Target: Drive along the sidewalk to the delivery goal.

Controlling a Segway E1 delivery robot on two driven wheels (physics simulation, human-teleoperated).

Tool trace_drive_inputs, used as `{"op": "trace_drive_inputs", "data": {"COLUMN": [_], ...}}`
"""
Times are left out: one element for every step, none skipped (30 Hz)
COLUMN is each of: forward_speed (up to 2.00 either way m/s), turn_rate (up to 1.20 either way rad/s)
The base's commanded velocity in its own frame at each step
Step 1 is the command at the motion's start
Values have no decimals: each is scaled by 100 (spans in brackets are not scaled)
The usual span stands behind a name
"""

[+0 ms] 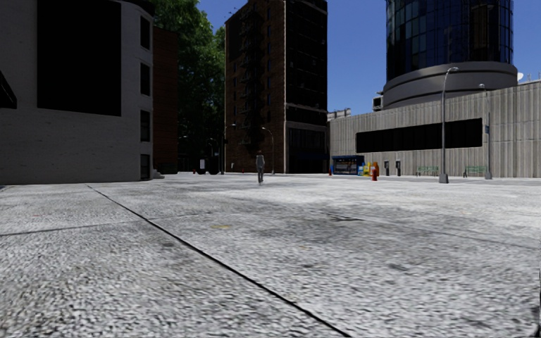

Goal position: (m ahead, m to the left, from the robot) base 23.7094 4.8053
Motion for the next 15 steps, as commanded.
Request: {"op": "trace_drive_inputs", "data": {"forward_speed": [200, 200, 200, 200, 200, 200, 200, 200, 200, 200, 200, 200, 200, 200, 200], "turn_rate": [21, 21, 21, 21, 21, 21, 21, 21, 13, 0, 0, 0, 0, 0, 0]}}
